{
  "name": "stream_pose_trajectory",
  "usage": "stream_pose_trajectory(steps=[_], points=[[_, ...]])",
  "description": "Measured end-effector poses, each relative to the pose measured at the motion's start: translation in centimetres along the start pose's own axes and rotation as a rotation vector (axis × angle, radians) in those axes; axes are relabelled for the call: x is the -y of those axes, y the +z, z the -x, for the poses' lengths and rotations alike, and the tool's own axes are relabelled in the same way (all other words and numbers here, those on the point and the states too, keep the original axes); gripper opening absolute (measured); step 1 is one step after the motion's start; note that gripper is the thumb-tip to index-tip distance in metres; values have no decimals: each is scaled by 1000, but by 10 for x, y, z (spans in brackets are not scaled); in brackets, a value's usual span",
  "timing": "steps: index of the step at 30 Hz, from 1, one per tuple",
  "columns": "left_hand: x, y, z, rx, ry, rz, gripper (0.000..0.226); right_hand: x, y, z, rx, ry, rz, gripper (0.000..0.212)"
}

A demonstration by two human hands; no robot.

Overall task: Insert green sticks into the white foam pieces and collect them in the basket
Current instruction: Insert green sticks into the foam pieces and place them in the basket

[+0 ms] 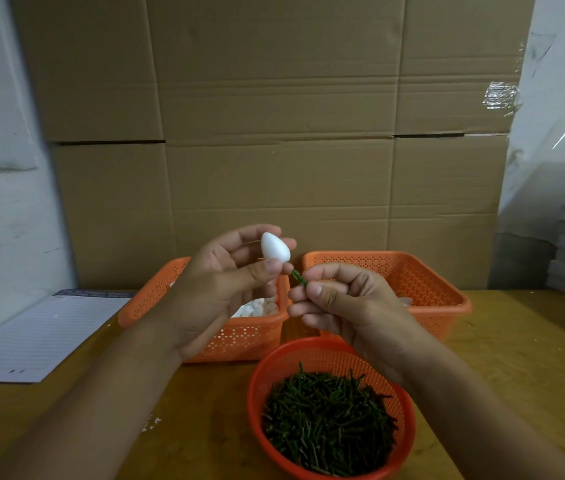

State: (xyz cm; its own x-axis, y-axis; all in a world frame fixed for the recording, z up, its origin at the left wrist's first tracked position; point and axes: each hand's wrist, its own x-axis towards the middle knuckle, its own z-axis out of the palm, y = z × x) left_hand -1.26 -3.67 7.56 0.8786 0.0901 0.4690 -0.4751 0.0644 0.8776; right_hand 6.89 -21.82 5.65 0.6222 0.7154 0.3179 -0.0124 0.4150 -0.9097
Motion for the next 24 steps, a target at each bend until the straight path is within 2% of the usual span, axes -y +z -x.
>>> stream_pose_trajectory(steps=[4,9,18,24], points=[[-3,-1,0,13,-37,87,40,2,3,0,-63,-57,40,18],[-3,0,0,-13,-34,34,41,5,8,2,-142,-138,189,22],[-1,3,1,-34,-45,-29,45,5,9,3,-149,-133,235,20],[-1,6,3,-26,-45,-59,35,3,8,2,-142,-138,268,24]])
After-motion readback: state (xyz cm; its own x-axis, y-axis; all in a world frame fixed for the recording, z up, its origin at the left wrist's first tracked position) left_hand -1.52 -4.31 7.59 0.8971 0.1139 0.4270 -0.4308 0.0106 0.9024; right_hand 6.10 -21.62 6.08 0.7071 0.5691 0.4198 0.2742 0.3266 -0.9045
